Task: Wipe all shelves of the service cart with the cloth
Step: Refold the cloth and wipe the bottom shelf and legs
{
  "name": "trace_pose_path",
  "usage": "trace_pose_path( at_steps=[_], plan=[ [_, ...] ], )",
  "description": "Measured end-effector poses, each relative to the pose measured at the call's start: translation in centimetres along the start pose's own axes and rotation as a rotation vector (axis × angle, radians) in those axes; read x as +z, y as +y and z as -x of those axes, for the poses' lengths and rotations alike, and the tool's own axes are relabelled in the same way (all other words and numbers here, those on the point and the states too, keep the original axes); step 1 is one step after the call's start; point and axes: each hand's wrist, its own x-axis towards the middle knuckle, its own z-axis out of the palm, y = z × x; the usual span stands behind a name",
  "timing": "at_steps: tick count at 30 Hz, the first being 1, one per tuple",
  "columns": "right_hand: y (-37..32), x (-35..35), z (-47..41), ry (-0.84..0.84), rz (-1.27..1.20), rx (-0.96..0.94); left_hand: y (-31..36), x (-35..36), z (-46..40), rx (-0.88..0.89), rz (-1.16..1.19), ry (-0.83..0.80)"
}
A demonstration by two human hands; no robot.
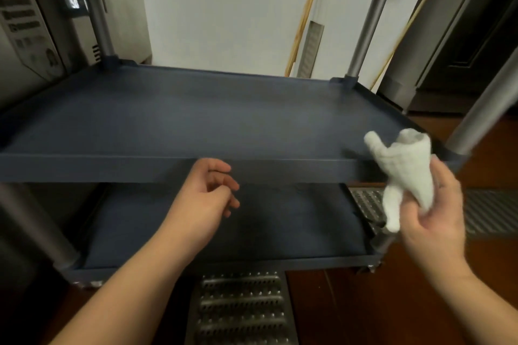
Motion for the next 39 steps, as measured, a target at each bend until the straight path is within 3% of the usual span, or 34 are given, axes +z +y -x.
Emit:
trace_pose_path(
  at_steps=[7,15,24,32,39],
  plan=[
    [4.0,2.9,5.6,-0.296,0.009,-0.102,-4.3,0.1,0.3,-0.078,-0.089,-0.049],
    [9.5,8.3,6.1,-0.476,0.128,0.184,-8.2,0.7,0.2,-0.209,-0.09,0.006],
    [16.1,14.4,3.9,-0.6,0.537,0.428,-12.6,3.1,1.2,-0.345,-0.046,-0.042],
    [20.3,15.2,5.5,-0.794,0.674,0.296,-13.5,4.5,1.5,-0.365,-0.12,-0.029],
    [19.7,15.2,5.4,-0.792,0.654,0.291,-12.1,5.3,-0.7,-0.37,-0.129,-0.027]
  ],
)
